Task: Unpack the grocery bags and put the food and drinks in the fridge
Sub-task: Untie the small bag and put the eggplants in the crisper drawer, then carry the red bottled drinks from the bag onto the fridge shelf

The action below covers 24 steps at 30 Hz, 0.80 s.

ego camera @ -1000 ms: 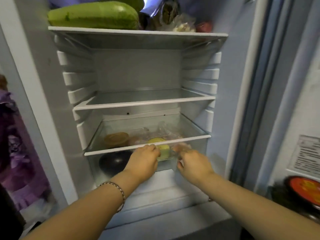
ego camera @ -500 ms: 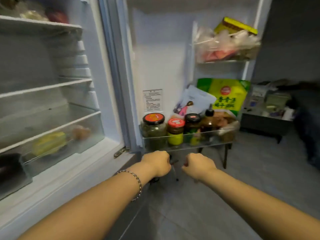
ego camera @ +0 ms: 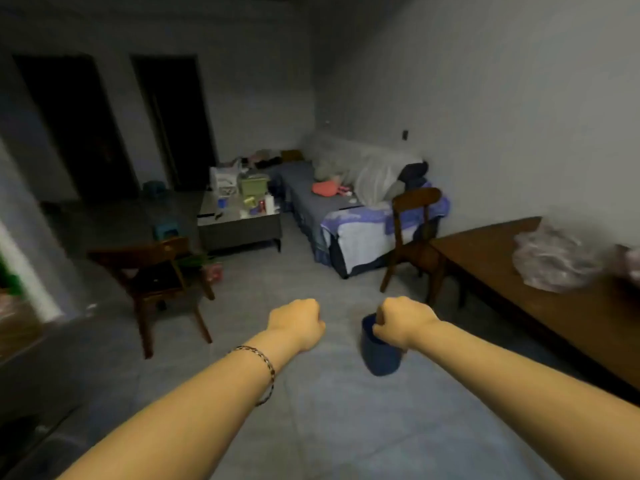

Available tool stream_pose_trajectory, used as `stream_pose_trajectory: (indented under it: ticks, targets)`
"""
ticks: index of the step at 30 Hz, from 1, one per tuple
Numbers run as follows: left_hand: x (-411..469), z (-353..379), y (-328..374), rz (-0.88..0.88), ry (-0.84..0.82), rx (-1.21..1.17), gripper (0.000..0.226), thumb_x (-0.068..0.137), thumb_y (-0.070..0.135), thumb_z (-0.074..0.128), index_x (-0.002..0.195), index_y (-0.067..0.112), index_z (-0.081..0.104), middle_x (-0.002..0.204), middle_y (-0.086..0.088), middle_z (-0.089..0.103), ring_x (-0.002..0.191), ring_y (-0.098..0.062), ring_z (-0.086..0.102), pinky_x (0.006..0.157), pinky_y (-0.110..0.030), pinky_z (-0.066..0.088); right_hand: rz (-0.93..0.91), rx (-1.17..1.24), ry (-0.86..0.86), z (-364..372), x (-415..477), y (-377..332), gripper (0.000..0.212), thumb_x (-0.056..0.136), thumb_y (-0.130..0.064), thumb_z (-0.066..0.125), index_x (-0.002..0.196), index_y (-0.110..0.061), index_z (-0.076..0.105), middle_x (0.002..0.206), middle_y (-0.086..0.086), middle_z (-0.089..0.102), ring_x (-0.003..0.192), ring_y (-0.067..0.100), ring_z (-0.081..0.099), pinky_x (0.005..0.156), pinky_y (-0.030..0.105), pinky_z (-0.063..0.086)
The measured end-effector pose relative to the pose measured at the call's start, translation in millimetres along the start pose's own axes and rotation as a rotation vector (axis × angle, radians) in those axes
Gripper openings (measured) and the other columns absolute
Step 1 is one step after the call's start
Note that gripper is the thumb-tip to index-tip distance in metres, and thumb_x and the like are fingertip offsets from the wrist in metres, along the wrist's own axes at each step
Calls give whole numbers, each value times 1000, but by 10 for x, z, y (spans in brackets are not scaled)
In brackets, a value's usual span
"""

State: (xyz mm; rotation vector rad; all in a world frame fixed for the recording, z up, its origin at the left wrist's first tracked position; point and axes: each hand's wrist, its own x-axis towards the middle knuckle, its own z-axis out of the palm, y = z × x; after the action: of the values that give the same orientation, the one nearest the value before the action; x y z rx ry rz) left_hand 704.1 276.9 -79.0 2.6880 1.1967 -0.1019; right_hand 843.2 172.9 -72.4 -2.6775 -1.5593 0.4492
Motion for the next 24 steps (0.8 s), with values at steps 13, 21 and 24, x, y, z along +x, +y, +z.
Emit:
stream_pose_trajectory:
  ticks: [13, 21, 24]
  targets:
    - [2183, 232, 3488, 467, -41, -114, 16, 94, 25, 42, 88, 19, 56, 95, -6, 64, 92, -27, 61, 75, -32, 45, 502, 12, 204, -717, 470, 3724, 25, 93, -33, 47, 102, -12, 58, 109, 8, 61, 100, 29, 60, 76, 33, 45]
    - [3414, 387, 5347, 839, -110, -54, 24, 96, 27, 40, 103, 15, 60, 103, -5, 64, 94, -27, 61, 77, -32, 46, 815, 99, 236, -868, 972, 5360, 36, 93, -36, 48, 119, -12, 56, 123, 9, 59, 112, 29, 57, 88, 36, 46]
    - [3784, 469, 6015, 959, -157, -23, 21, 95, 25, 40, 99, 15, 59, 100, -6, 65, 94, -28, 61, 74, -32, 44, 952, 182, 263, -888, 1115, 5946, 32, 93, -34, 49, 116, -14, 60, 116, 8, 62, 107, 27, 60, 86, 34, 47]
